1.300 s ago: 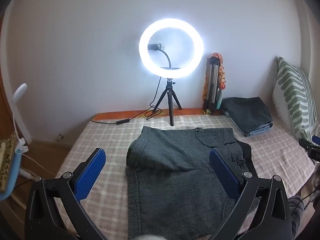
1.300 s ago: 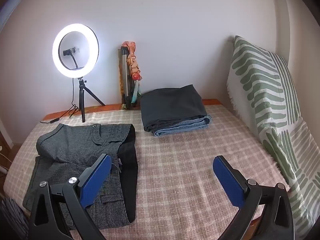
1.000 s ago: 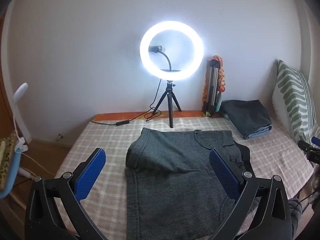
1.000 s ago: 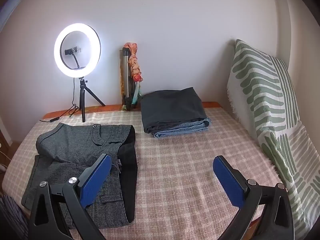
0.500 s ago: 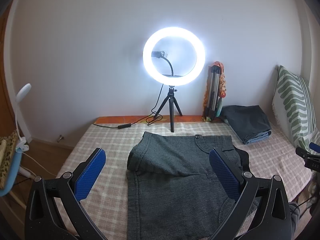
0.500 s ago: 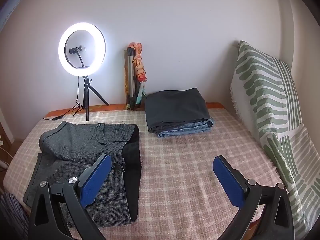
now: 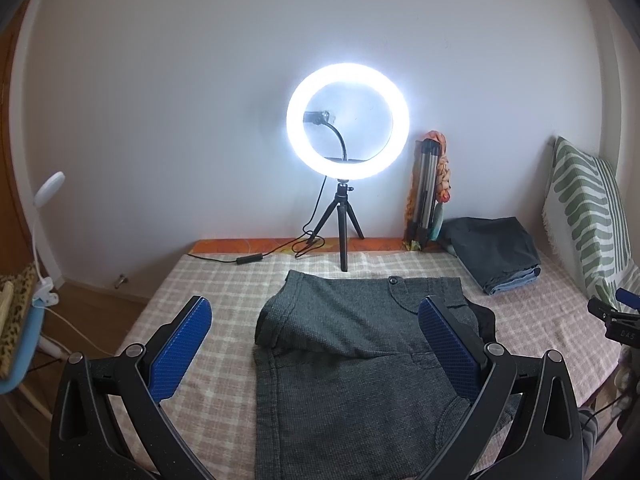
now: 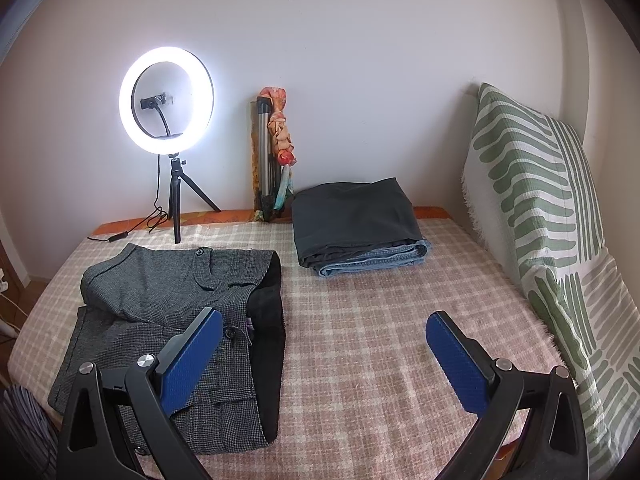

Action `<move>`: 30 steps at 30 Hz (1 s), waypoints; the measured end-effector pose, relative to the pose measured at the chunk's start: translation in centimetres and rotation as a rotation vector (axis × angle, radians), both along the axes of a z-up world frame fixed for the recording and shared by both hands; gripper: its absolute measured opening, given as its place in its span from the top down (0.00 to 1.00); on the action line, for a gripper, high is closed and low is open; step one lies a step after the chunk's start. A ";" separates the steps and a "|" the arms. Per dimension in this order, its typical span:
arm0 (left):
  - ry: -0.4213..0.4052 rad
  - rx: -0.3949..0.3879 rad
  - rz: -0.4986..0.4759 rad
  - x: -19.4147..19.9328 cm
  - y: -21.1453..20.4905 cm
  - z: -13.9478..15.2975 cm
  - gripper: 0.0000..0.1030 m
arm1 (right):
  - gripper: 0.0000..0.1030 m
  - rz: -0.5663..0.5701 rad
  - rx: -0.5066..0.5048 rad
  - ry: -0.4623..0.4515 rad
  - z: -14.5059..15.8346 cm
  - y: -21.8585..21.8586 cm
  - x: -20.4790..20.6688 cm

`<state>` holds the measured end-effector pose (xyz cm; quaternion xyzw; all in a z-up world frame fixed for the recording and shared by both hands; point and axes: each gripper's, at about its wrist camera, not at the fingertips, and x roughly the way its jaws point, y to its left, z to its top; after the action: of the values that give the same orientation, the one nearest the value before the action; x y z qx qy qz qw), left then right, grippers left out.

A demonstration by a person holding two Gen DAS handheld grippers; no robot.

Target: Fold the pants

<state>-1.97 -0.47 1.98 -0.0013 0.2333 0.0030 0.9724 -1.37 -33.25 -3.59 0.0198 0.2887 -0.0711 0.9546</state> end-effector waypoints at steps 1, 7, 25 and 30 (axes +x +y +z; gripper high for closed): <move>0.000 -0.001 0.000 0.0 0.0 0.0 0.00 | 0.00 -0.001 -0.001 -0.001 0.0 0.0 0.0; 0.000 0.001 0.001 0.0 0.0 0.0 0.00 | 0.00 0.000 0.005 0.000 0.0 0.0 0.0; -0.001 0.002 0.000 -0.1 0.0 0.1 0.00 | 0.00 0.002 0.004 0.000 0.0 0.1 0.1; -0.002 0.001 -0.001 0.0 0.1 0.0 0.00 | 0.00 0.003 0.003 0.000 -0.1 0.1 0.1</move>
<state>-2.01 -0.40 2.01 -0.0006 0.2324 0.0025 0.9726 -1.29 -33.14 -3.67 0.0208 0.2890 -0.0694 0.9546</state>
